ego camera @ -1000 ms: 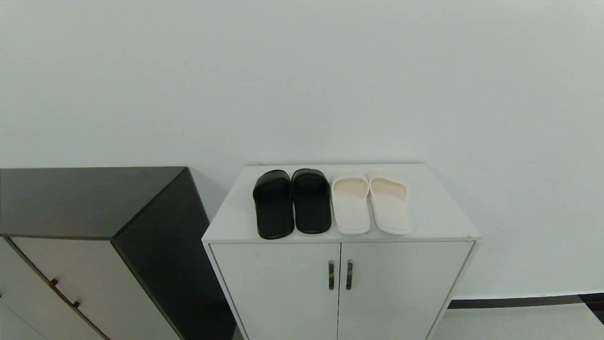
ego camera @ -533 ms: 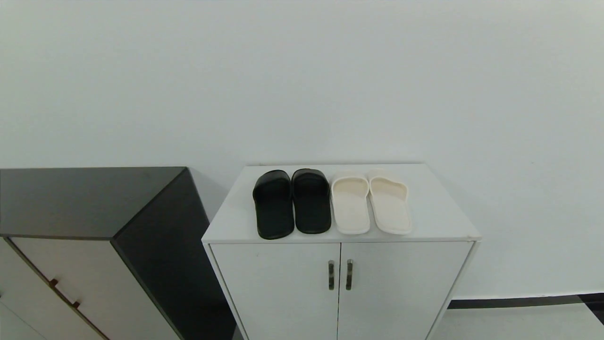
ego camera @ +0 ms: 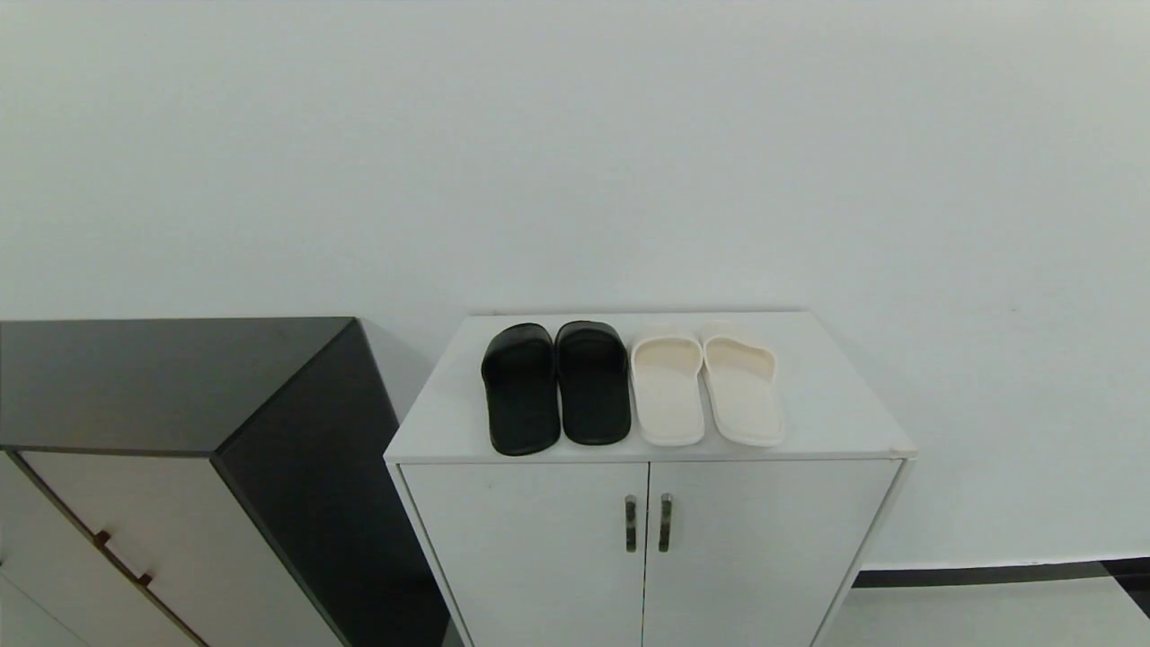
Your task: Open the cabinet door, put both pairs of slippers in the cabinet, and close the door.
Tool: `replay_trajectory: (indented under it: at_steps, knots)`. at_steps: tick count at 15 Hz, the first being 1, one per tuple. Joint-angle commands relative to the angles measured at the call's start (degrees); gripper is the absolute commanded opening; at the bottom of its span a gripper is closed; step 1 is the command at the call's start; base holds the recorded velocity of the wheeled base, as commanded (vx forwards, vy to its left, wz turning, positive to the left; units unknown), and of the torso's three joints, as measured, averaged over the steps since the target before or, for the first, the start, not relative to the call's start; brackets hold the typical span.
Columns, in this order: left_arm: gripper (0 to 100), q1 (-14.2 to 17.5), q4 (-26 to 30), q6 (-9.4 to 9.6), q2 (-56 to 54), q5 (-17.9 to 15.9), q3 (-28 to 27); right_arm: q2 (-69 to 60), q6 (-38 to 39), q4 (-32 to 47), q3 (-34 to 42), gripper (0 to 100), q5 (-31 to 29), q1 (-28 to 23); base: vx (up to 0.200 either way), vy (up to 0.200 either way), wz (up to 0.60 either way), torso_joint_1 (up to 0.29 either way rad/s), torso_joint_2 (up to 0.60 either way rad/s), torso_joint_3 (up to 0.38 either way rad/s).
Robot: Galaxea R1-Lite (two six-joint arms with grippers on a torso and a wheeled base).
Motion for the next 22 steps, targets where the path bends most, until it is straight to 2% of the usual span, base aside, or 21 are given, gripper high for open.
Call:
replay_trajectory:
  at_steps: [1,3,5,6,9,10,12,17,22]
  knots:
    - [0,0.01,-0.01,0.02,0.08,0.03,0.0,15.83,1.7,-1.42,-6.2,100,-5.74,12.29,0.0,0.0,0.0,0.0,0.0,0.0]
    - [0,0.01,-0.01,0.02,0.08,0.03,0.0,23.57,7.06,-2.48,-10.68,100,-13.83,22.66,0.0,0.0,0.0,0.0,0.0,0.0]
    - [0,0.01,-0.01,0.02,0.08,0.03,0.0,31.3,10.49,-7.93,-13.4,100,-20.77,29.34,0.0,0.0,0.0,0.0,0.0,0.0]
    - [0,0.01,-0.01,0.02,0.08,0.03,0.0,35.17,10.58,-10.13,-14.63,100,-24.02,30.84,0.0,0.0,0.0,0.0,0.0,0.0]
    - [0,0.01,-0.01,0.02,0.08,0.03,0.0,45.98,10.76,-13.91,-19.56,100,-30.35,31.72,0.0,0.0,0.0,0.0,0.0,0.0]
    - [0,0.01,-0.01,0.02,0.08,0.03,0.0,52.22,10.76,-17.33,-22.54,100,-35.8,31.72,0.0,0.0,0.0,0.0,0.0,0.0]
    - [0,0.01,-0.01,0.02,0.08,0.03,0.0,59.51,10.49,-22.96,-26.06,100,-41.07,31.72,0.0,0.0,0.0,0.0,0.0,0.0]
    - [0,0.01,0.07,0.02,0.08,0.03,0.0,73.49,10.32,-24.45,-39.77,100,-48.63,31.54,0.0,0.0,0.0,0.0,0.0,0.0]
    - [0,0.01,0.07,0.02,0.08,0.03,0.0,83.33,9.53,-24.1,-50.85,100,-50.57,28.99,0.0,0.0,0.0,0.0,0.0,0.0]
